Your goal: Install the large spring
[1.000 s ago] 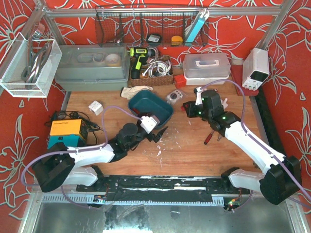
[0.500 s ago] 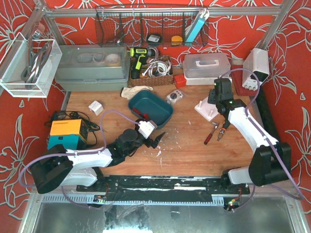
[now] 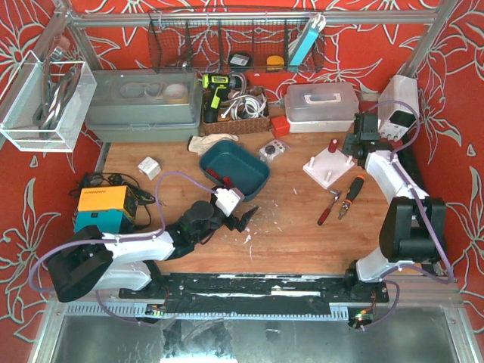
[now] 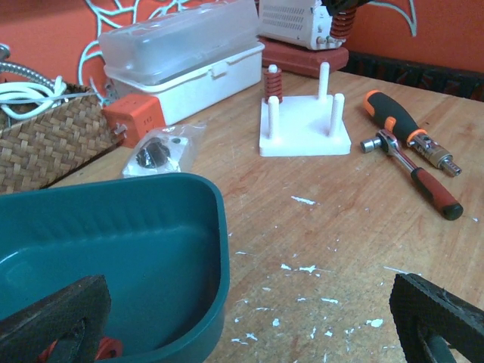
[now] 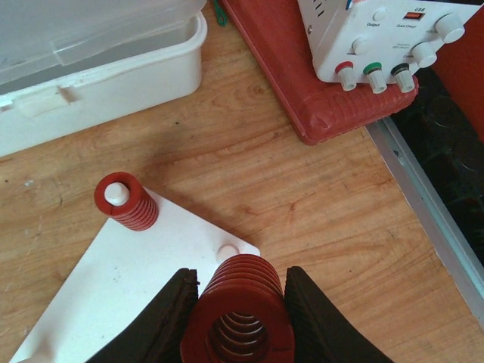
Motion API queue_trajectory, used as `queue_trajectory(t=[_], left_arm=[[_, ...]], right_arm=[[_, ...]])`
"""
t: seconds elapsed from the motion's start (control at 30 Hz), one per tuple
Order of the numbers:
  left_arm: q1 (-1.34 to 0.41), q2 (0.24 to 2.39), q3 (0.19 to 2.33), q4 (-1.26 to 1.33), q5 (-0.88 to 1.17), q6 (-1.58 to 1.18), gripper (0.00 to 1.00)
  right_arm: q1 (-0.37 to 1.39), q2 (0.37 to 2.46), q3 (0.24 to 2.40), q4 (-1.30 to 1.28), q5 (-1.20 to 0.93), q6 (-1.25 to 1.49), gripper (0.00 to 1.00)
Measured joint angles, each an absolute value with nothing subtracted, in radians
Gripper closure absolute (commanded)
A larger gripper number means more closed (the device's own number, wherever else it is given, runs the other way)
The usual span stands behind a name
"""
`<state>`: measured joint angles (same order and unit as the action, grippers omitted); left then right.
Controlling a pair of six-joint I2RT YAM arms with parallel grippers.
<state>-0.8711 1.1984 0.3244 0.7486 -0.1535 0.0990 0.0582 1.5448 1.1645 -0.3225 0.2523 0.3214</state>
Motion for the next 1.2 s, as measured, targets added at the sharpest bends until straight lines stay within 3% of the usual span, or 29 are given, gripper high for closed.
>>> queue_trajectory(t=[0.43,1.2], left_arm=[[-0.871,1.174,0.324,0.749,-0.152,0.096,0.0],[-0.872,1.183,0.324,0.746,-0.152,0.095,0.0]], right_arm=[[0.016,1.646,1.277,-0.395,0.194,0.285,1.0],[-0.053,1.764,1.295,-0.38,0.017,0.287,1.0]])
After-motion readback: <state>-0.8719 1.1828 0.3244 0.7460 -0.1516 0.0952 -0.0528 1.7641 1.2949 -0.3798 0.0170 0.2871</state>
